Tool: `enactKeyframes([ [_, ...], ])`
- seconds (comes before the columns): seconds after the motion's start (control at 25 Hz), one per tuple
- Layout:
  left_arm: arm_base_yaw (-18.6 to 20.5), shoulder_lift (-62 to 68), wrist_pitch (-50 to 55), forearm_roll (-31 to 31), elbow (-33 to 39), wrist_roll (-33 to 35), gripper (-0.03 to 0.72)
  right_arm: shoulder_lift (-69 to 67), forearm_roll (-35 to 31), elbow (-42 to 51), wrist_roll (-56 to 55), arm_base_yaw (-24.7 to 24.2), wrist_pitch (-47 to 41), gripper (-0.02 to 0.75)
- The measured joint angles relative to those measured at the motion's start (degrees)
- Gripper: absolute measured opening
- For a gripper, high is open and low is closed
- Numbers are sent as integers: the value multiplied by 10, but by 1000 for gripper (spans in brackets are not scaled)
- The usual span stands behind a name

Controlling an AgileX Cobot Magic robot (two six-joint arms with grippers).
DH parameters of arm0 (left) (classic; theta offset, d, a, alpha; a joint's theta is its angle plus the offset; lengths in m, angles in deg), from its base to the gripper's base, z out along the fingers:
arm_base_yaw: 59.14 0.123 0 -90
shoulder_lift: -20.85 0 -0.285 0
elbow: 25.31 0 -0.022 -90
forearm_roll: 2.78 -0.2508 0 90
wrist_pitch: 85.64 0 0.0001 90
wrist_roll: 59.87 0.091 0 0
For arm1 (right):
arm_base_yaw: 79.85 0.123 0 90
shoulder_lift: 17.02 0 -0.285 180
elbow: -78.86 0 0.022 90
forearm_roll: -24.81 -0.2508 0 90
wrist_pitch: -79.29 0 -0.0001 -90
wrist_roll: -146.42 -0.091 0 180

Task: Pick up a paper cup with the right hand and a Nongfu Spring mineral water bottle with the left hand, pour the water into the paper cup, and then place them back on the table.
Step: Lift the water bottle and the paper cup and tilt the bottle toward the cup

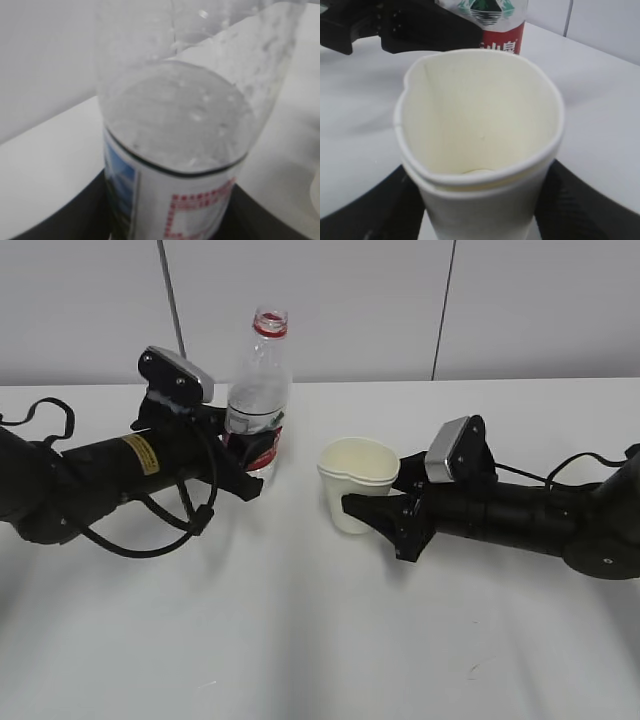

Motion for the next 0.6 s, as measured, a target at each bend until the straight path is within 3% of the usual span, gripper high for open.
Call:
enactKeyframes([
  [0.6,0,-59,73,3,1,203,341,3,-17,0,-4,0,0,452],
])
